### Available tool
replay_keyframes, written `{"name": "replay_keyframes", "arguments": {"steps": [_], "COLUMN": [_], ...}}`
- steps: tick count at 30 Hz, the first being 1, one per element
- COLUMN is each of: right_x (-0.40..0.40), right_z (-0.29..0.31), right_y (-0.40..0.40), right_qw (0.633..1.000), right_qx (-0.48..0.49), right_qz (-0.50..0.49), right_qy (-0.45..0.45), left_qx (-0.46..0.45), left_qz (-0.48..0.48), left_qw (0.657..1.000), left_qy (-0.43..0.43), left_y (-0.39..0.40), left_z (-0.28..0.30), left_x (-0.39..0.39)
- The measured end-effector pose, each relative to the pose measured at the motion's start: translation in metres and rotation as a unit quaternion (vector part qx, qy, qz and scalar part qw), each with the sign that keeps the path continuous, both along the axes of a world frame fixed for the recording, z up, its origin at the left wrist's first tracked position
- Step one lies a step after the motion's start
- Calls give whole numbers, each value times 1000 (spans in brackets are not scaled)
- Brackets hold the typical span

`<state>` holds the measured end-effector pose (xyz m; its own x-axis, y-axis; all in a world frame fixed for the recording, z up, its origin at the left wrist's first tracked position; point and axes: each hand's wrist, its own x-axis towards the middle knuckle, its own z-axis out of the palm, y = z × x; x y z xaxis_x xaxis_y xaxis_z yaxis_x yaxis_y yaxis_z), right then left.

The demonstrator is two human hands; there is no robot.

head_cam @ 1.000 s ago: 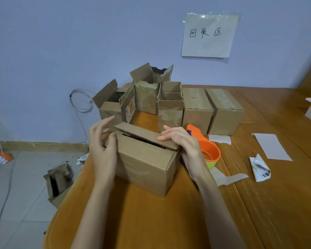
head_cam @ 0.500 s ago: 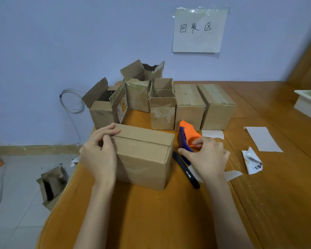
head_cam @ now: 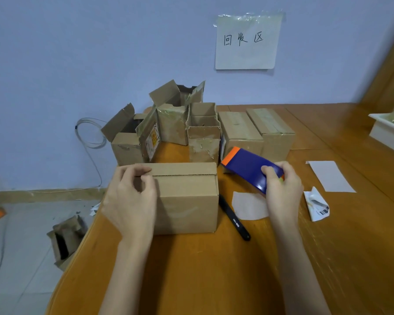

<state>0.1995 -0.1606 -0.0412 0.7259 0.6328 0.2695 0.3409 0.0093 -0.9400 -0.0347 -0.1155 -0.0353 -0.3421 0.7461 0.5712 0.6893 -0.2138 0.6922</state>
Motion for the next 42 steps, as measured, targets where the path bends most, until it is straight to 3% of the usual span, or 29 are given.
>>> {"name": "replay_keyframes", "arguments": {"steps": [4,7,10,13,16,25,28,31,33,37,38,40,42], "right_x": [0,-4,-7,-8,-7,-7,-2,8,14,20,19,14,3], "right_z": [0,1,-2,-4,-4,-4,4,18,31,62,72,89,102], "right_y": [-4,-9,-10,-9,-11,-22,-30,-35,-36,-34,-32,-27,-19], "right_qw": [1000,997,988,970,959,970,976,995,995,962,946,912,895], "right_qx": [2,-3,-11,-28,-48,-12,13,52,95,136,148,172,172], "right_qz": [11,14,-9,-16,-14,-24,-43,-37,-7,103,131,177,208], "right_qy": [-25,-75,-157,-241,-278,-244,-212,-76,40,214,257,327,356], "left_qx": [-24,24,-63,-185,-254,-290,-301,-241,-194,-160,-143,-127,-183], "left_qz": [-19,-206,-447,-470,-457,-469,-496,-518,-500,-407,-384,-362,-383], "left_qw": [996,973,872,773,728,728,756,820,841,897,911,923,896], "left_qy": [86,105,187,383,444,408,304,36,-64,58,54,-33,-135], "left_y": [3,16,38,64,78,87,89,84,81,70,67,59,45], "left_z": [32,75,99,90,85,78,82,104,121,132,129,126,127], "left_x": [6,41,100,147,164,165,162,147,129,76,60,32,17]}}
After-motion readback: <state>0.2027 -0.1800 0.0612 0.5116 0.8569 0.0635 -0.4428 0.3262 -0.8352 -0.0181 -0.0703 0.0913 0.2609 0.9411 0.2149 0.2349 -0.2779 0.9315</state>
